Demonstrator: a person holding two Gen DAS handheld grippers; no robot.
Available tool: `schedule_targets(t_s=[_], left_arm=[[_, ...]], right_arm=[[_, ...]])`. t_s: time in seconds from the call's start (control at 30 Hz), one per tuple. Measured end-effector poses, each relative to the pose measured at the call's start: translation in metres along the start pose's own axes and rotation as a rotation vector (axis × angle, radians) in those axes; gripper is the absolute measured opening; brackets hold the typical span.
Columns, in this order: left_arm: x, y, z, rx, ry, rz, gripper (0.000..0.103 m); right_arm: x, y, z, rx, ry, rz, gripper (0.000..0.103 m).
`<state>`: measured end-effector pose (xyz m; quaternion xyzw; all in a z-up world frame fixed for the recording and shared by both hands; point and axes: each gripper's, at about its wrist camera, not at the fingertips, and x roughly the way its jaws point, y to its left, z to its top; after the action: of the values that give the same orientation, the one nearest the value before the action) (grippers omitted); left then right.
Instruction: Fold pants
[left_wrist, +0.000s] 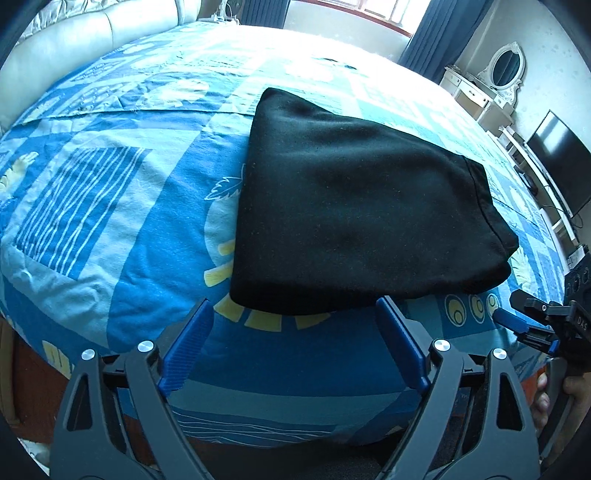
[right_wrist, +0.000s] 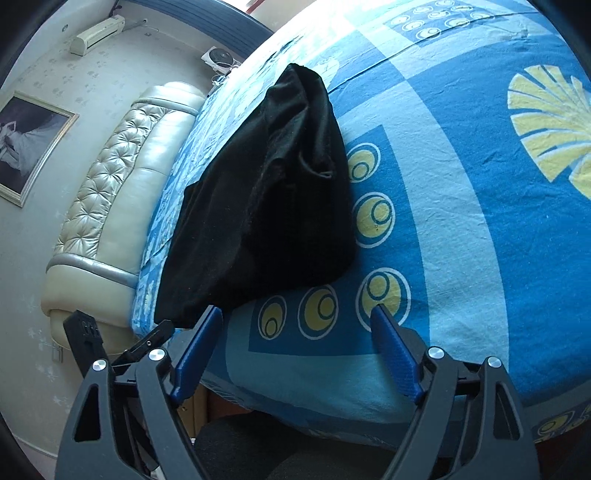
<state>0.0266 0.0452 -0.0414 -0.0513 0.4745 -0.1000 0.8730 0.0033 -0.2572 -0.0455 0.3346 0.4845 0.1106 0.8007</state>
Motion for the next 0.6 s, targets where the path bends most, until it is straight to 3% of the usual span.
schedule_targets(t_s=[0.17, 0.27, 0.4, 0.6], left_arm=[[-0.013, 0.001, -0.011, -0.027, -0.051, 0.046, 0.092], [-0.019, -0.003, -0.014, -0.020, -0.076, 0.053, 0.092], [-0.024, -0.012, -0.017, 0.022, -0.111, 0.054, 0.092], [-0.024, -0.021, -0.018, 0.061, -0.133, 0.068, 0.092]], right_arm=[[0.003, 0.026, -0.013, -0.133, -0.078, -0.236, 0.082], [0.005, 0.042, -0.021, -0.220, -0.138, -0.329, 0.082], [0.008, 0.059, -0.029, -0.292, -0.195, -0.385, 0.082], [0.012, 0.073, -0.034, -0.350, -0.207, -0.435, 0.082]])
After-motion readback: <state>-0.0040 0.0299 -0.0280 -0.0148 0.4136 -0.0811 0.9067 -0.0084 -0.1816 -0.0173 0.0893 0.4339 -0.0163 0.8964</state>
